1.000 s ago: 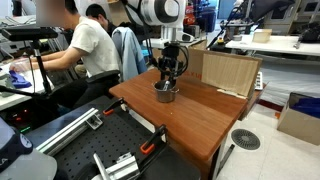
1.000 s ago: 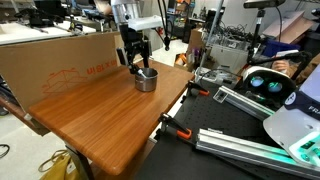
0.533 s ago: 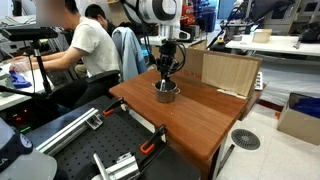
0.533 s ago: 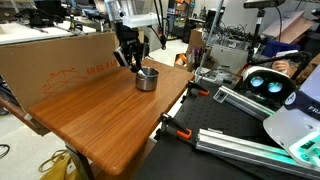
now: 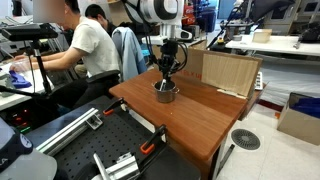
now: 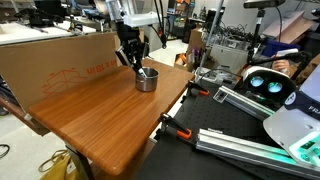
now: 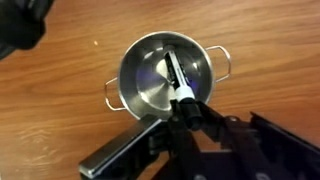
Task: Put the marker on the desk
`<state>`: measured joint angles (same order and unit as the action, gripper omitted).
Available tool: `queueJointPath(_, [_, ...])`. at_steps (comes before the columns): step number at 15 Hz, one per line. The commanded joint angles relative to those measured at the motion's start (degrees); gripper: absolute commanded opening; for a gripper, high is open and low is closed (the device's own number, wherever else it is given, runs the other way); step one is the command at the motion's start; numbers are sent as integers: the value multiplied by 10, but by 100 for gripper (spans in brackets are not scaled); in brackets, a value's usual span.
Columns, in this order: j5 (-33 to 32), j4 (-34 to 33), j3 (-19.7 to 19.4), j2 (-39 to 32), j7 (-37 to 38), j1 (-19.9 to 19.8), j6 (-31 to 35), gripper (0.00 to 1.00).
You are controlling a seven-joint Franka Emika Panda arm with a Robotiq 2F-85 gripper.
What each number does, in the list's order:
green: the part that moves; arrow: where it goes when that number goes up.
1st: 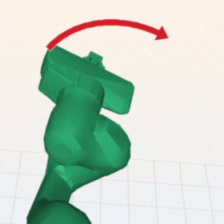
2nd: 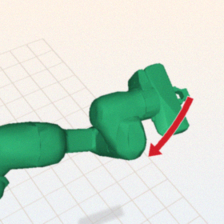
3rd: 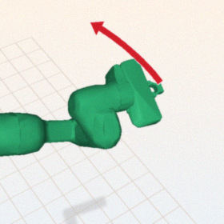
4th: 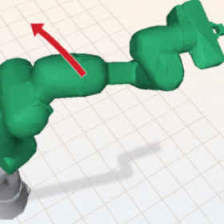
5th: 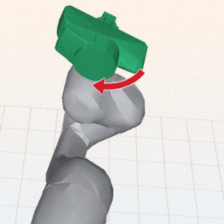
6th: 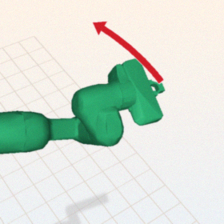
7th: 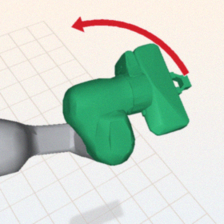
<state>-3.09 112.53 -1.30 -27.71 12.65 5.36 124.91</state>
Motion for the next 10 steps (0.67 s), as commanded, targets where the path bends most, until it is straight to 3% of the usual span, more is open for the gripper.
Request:
queueJointPath(1, [-9, -11, -4, -7, 5, 0, -21, 5])
queueJointPath(10, [-10, 0, -21, 43, 18, -8, -22, 5])
